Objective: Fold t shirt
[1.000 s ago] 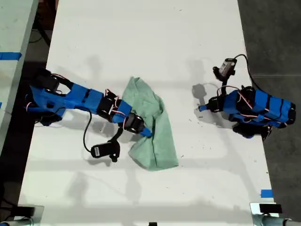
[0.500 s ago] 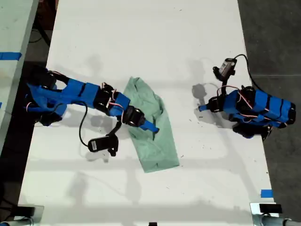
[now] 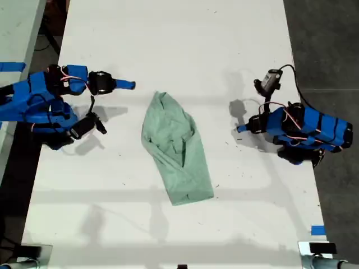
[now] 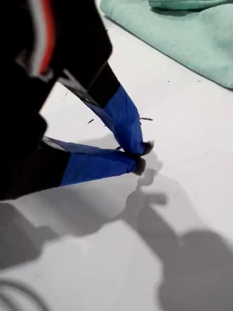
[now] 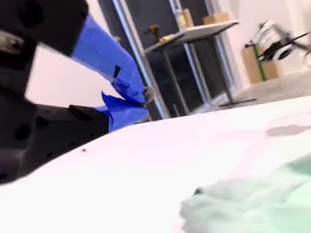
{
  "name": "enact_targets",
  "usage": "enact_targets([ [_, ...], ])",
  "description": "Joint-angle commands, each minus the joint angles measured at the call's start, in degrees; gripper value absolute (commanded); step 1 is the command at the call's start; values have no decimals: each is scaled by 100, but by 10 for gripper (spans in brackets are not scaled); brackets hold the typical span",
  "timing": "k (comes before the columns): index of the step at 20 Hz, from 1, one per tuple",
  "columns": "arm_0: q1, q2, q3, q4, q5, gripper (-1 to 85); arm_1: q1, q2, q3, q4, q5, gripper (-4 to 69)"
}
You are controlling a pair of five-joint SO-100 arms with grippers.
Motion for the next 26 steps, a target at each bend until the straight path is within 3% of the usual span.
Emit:
enact_targets([
  [1, -1257, 3261, 3103, 396, 193, -2, 53, 70, 255, -9, -9, 17],
  [2, -1661, 3357, 2900, 1090, -44, -2, 132, 70, 264, -18, 26, 17],
  [5, -1547, 3375, 3067, 1178, -536, -2, 255, 70, 352, -105, 53, 62],
  [8, -1081, 3375, 3067, 1011, -1116, -2, 281, 62, 360, -114, 18, 56],
  [10, -1046, 3375, 3067, 1266, -2452, 1, 229, 62, 360, -105, -993, 56],
  [12, -1362, 3375, 3076, 2171, -2531, 4, 211, 62, 360, -105, -1011, 52],
  [16, -1819, 3375, 3076, 2171, -2364, 47, 211, 62, 360, -97, -1002, 52],
  [26, -1731, 3375, 3076, 2171, -2364, 47, 211, 62, 360, -97, -1002, 52],
])
